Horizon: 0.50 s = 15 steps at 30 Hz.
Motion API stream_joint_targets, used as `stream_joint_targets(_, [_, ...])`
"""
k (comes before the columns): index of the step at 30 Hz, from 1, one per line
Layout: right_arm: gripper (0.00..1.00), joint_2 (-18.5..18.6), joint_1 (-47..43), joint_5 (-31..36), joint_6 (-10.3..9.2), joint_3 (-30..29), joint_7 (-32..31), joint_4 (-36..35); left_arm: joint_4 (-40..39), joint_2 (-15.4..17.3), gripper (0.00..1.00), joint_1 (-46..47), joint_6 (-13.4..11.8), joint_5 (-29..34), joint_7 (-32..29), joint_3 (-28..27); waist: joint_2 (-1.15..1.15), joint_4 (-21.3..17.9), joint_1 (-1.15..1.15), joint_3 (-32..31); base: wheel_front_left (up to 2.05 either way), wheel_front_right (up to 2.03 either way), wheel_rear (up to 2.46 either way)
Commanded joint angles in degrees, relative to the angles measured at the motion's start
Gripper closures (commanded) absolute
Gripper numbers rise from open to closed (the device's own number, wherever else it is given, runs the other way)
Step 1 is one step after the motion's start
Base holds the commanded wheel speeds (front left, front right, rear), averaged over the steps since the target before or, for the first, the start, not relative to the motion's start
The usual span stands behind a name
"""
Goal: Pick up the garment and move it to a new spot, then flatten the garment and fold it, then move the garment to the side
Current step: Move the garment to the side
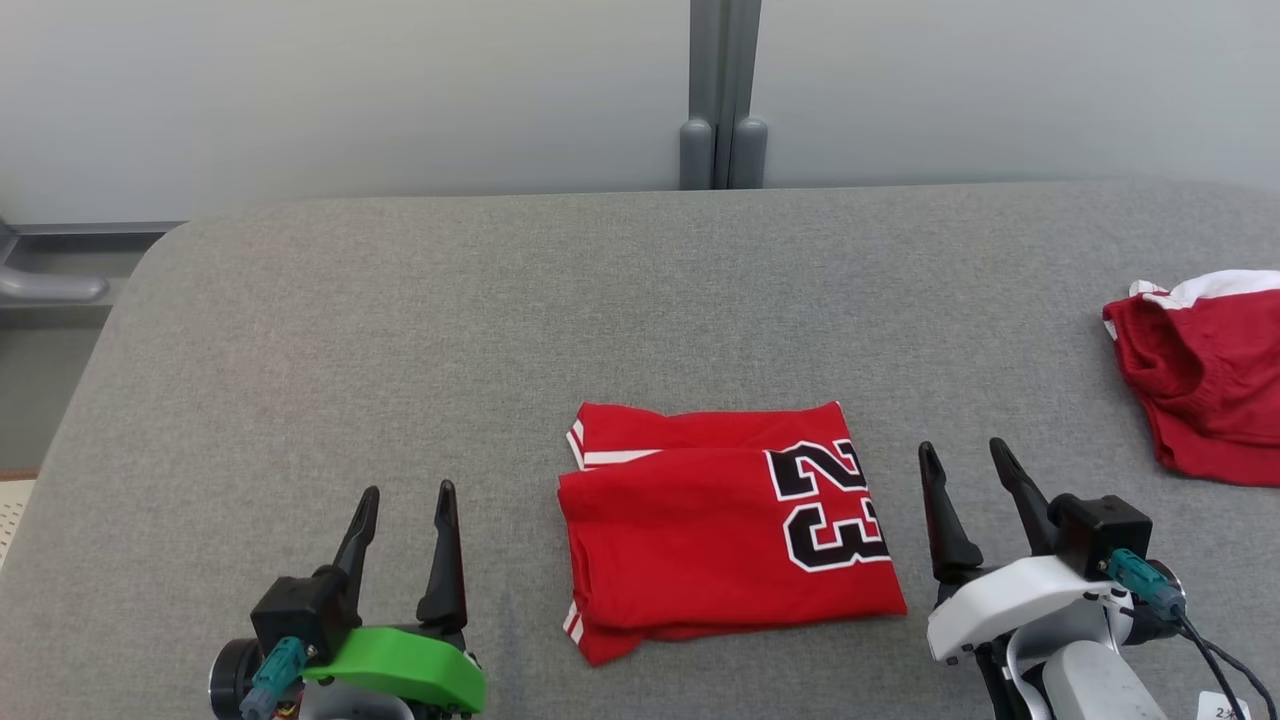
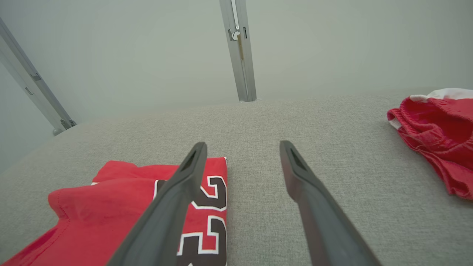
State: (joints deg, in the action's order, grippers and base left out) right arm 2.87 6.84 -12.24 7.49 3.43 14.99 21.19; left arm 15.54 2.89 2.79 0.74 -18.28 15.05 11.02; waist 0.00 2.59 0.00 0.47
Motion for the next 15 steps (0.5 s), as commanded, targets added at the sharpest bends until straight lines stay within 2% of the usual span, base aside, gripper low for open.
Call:
stream_joint_targets(1, [0.00, 0.06, 0.52, -0.27, -0.02, 0.19, 0.19, 0.14, -0.03, 0.03, 0.00, 0.35, -0.20, 0.15, 0.14, -0.27, 0.00, 0.04, 0.00, 0.08, 0.00, 0.00, 0.00])
stream_joint_targets(8, [0.00, 0.12, 1.46, 0.13, -0.03, -0.65, -0.59, 0.81, -0.68, 0.03, 0.00, 0.59, -0.29, 0.44, 0.14, -0.67, 0.00, -0.02, 0.00, 0.29, 0.00, 0.00, 0.00])
stream_joint_targets(15, [0.00, 0.11, 3.67, 0.35, -0.03, -1.63, -9.71, 3.05, -2.59, 0.05, 0.00, 1.17, -0.01, 1.44, 0.15, -0.31, 0.00, 0.94, 0.00, 1.40, 0.00, 0.00, 0.00])
